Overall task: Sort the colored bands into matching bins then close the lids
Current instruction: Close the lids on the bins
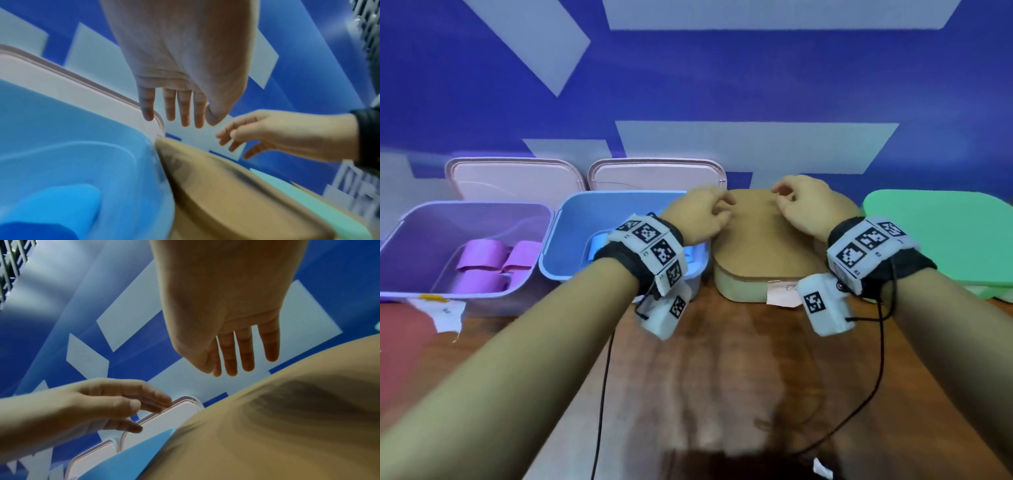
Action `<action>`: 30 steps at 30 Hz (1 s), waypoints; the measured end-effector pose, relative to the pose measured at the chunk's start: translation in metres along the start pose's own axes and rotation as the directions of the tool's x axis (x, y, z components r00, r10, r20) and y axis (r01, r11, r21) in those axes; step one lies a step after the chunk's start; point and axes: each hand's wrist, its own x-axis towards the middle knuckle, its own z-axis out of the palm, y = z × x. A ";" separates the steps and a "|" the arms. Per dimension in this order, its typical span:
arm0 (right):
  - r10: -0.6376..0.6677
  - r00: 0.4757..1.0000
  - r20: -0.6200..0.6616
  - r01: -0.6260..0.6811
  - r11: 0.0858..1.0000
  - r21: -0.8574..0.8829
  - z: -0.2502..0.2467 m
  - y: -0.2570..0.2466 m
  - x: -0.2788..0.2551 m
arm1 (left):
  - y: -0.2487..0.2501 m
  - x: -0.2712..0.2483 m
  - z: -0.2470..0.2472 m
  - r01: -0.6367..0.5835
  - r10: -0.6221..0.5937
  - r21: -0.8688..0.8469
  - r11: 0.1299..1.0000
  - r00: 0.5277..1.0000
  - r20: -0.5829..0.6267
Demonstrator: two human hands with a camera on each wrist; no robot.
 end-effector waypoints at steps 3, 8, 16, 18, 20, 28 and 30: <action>-0.039 0.999 0.014 0.038 0.997 0.062 0.001 -0.023 0.013 | -0.022 -0.007 -0.035 0.087 -0.088 -0.009 0.996 0.989 -0.123; -0.034 0.999 -0.001 0.034 0.989 0.142 0.015 -0.061 0.033 | -0.078 -0.011 -0.079 0.326 -0.335 -0.074 0.942 0.913 -0.234; 0.234 0.969 -0.074 -0.213 0.952 0.220 0.051 -0.096 0.073 | -0.156 0.001 -0.112 0.467 -0.476 -0.095 0.879 0.848 -0.232; 0.294 0.955 -0.049 -0.275 0.933 0.230 0.058 -0.096 0.083 | -0.163 0.009 -0.113 0.442 -0.445 -0.063 0.895 0.873 -0.201; 0.340 0.939 -0.046 -0.316 0.908 0.276 0.063 -0.097 0.092 | -0.167 0.016 -0.111 0.419 -0.415 -0.016 0.908 0.894 -0.170; 0.387 0.904 -0.184 -0.194 0.753 0.629 0.079 -0.090 0.100 | -0.179 0.021 -0.104 0.326 -0.325 -0.017 0.945 0.932 -0.163; 0.396 0.897 -0.195 -0.152 0.692 0.706 0.078 -0.090 0.095 | -0.178 0.017 -0.109 0.290 -0.293 -0.046 0.956 0.937 -0.192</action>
